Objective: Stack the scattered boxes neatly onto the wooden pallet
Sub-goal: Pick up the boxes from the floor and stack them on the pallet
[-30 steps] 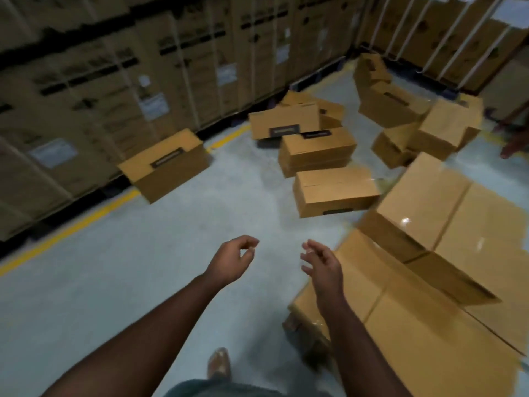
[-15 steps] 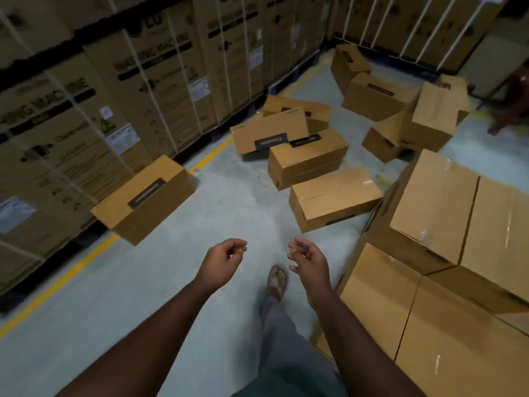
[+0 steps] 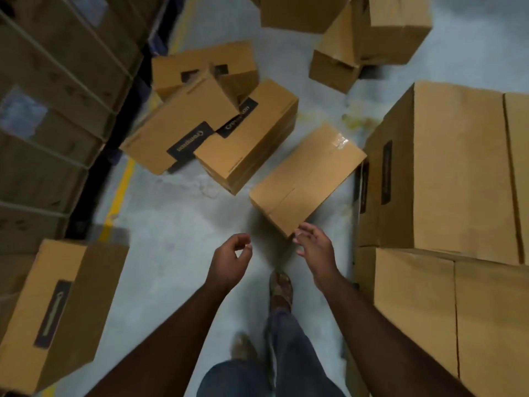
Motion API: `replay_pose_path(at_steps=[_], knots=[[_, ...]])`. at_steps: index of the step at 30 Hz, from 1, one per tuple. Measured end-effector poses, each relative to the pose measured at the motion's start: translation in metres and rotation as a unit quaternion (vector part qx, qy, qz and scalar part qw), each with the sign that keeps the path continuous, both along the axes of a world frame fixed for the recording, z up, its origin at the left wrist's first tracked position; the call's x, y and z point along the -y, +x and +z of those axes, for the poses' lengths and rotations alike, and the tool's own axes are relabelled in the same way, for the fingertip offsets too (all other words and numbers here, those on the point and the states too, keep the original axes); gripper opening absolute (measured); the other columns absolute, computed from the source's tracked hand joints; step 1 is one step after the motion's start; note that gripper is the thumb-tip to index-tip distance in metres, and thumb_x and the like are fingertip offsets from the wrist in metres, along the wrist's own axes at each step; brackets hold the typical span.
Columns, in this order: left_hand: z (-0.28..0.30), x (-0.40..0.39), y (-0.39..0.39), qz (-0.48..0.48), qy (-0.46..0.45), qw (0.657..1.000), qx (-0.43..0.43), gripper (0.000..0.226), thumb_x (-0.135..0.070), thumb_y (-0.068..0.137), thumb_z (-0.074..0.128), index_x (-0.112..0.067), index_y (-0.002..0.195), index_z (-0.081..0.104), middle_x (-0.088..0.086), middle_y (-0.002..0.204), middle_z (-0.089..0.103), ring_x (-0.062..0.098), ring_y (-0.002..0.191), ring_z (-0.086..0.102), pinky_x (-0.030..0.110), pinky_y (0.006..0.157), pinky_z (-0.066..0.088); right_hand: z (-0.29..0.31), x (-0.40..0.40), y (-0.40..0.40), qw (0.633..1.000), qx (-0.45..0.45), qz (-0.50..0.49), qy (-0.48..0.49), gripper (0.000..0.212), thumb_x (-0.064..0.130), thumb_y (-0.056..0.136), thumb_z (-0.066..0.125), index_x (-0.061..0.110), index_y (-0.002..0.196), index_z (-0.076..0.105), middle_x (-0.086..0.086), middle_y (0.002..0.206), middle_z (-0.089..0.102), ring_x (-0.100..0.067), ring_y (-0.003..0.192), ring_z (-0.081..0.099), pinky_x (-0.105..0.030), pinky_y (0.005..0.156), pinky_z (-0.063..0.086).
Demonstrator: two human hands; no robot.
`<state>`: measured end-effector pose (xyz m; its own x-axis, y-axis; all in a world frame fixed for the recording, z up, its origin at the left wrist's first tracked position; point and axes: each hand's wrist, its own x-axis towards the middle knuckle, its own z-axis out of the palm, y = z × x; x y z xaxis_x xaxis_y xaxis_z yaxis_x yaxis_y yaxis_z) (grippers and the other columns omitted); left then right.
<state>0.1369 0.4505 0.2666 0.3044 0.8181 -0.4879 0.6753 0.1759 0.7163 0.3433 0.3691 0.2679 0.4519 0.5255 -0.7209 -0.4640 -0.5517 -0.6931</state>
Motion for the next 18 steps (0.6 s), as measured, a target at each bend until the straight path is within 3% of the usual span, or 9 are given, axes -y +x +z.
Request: replay_pose_path(at_steps=[2,5,7,10,12,14,18], knots=[[-0.041,-0.039,0.017,0.000,-0.018,1.000,-0.008,0.029,-0.025,0.098,0.067,-0.023,0.127,0.068,-0.013,0.117,0.071,-0.004,0.107,0.064,0.025,0.095,0.053,-0.048,-0.033,0.009,0.998,-0.031,-0.051,-0.025,0.023,0.015,0.100,0.068,0.021,0.122,0.065,-0.006,0.117,0.073,-0.021,0.105,0.071,-0.037,0.084,0.059],[-0.120,-0.092,0.039,-0.025,-0.054,0.998,-0.030,0.037,-0.025,0.097,0.069,-0.019,0.133,0.063,-0.006,0.128,0.068,0.012,0.118,0.064,0.016,0.087,0.048,-0.136,-0.065,0.018,0.990,-0.054,-0.101,-0.081,0.020,0.009,0.102,0.061,0.014,0.121,0.066,-0.014,0.118,0.072,-0.024,0.101,0.071,-0.037,0.080,0.058],[-0.182,-0.125,0.050,-0.047,-0.069,0.995,-0.053,0.047,-0.027,0.096,0.072,-0.017,0.139,0.058,0.002,0.138,0.064,0.020,0.127,0.060,0.025,0.095,0.049,-0.202,-0.075,0.020,0.987,-0.044,-0.106,-0.113,0.019,0.002,0.103,0.054,0.012,0.113,0.067,-0.019,0.120,0.071,-0.024,0.096,0.070,-0.036,0.079,0.058],[-0.272,-0.171,0.070,-0.089,-0.079,0.989,-0.085,0.076,-0.037,0.088,0.080,-0.015,0.152,0.044,0.006,0.155,0.048,0.025,0.142,0.046,0.035,0.110,0.041,-0.296,-0.087,0.021,0.978,0.020,-0.095,-0.186,0.025,0.009,0.102,0.058,0.020,0.123,0.064,-0.009,0.131,0.066,-0.032,0.118,0.065,-0.048,0.098,0.056],[-0.318,-0.194,0.083,-0.098,-0.093,0.989,-0.065,0.091,-0.039,0.081,0.087,-0.019,0.154,0.037,0.003,0.156,0.043,0.022,0.143,0.042,0.034,0.111,0.038,-0.339,-0.097,0.018,0.973,0.026,-0.084,-0.213,0.052,0.019,0.100,0.066,0.021,0.149,0.048,-0.006,0.150,0.054,-0.032,0.133,0.056,-0.043,0.104,0.051],[-0.356,-0.212,0.093,-0.111,-0.103,0.987,-0.059,0.096,-0.039,0.075,0.091,-0.022,0.151,0.036,0.002,0.151,0.045,0.022,0.138,0.044,0.041,0.113,0.042,-0.373,-0.107,0.012,0.972,-0.002,-0.094,-0.214,0.078,0.022,0.096,0.070,0.022,0.162,0.028,-0.007,0.158,0.047,-0.033,0.138,0.051,-0.046,0.113,0.047],[-0.396,-0.233,0.105,-0.099,-0.118,0.983,-0.098,0.097,-0.041,0.067,0.095,-0.022,0.145,0.041,0.005,0.141,0.051,0.027,0.128,0.053,0.053,0.106,0.050,-0.404,-0.114,0.003,0.964,-0.017,-0.181,-0.196,0.087,0.019,0.090,0.073,0.033,0.161,0.026,0.000,0.144,0.056,-0.027,0.124,0.056,-0.041,0.110,0.046]])
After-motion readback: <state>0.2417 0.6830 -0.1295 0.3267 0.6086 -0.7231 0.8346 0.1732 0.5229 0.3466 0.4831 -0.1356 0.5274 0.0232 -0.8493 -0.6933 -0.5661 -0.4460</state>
